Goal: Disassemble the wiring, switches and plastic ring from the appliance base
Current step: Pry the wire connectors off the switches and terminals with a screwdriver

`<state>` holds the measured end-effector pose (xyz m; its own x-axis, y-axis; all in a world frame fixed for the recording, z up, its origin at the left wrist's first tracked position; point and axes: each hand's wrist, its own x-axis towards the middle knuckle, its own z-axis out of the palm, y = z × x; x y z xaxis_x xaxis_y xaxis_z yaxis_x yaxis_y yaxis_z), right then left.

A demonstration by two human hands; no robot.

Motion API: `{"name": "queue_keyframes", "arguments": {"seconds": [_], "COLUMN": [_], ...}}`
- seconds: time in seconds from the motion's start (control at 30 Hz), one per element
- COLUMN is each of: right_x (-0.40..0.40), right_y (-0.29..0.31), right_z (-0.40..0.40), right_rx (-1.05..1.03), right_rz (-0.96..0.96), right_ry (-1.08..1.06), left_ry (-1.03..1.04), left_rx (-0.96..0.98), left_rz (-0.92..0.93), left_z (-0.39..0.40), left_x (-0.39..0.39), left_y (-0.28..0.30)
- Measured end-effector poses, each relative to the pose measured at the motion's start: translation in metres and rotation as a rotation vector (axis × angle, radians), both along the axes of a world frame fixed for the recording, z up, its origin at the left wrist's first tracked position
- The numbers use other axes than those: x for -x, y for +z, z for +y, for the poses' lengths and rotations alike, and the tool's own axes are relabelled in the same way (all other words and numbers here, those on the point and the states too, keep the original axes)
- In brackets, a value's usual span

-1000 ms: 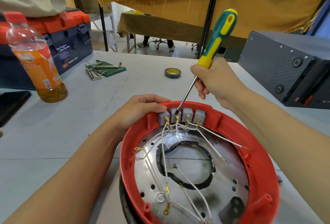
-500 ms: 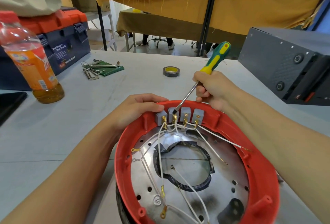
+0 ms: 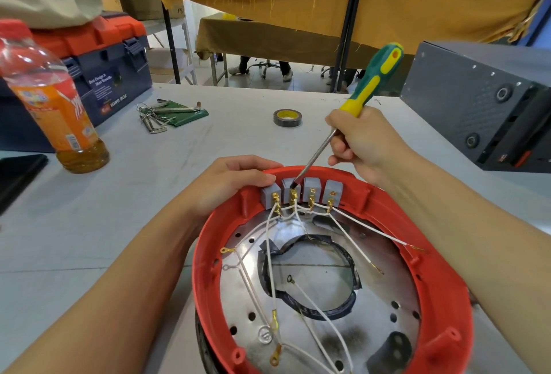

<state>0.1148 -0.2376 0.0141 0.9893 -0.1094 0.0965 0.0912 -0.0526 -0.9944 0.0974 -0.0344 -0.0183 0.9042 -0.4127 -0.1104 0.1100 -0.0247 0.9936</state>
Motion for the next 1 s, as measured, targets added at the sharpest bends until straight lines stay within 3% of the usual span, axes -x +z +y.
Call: {"name": "queue_keyframes", "arguments": {"seconds": [0.2, 0.5, 0.67, 1.0], "right_x": [0.012, 0.031, 0.029, -0.006], "right_y": [0.009, 0.022, 0.03, 0.031], "right_z": [0.007, 0.017, 0.021, 0.025], "right_rx": [0.194, 0.454, 0.518, 0.429], "right_rz": [-0.237, -0.394, -0.36, -0.132], "right_ry": [0.026, 0.036, 0.061, 0.114], "left_ry": [-0.002, 0.028, 0.025, 0.01], "left_rx": [-0.006, 0.011, 0.011, 0.017], "left_rz": [-0.001, 0.022, 0.028, 0.018], "left_z": [0.001, -0.001, -0.001, -0.001], "left_x": [-0.001, -0.001, -0.001, 0.0], "left_y": [0.0, -0.002, -0.002, 0.0]}}
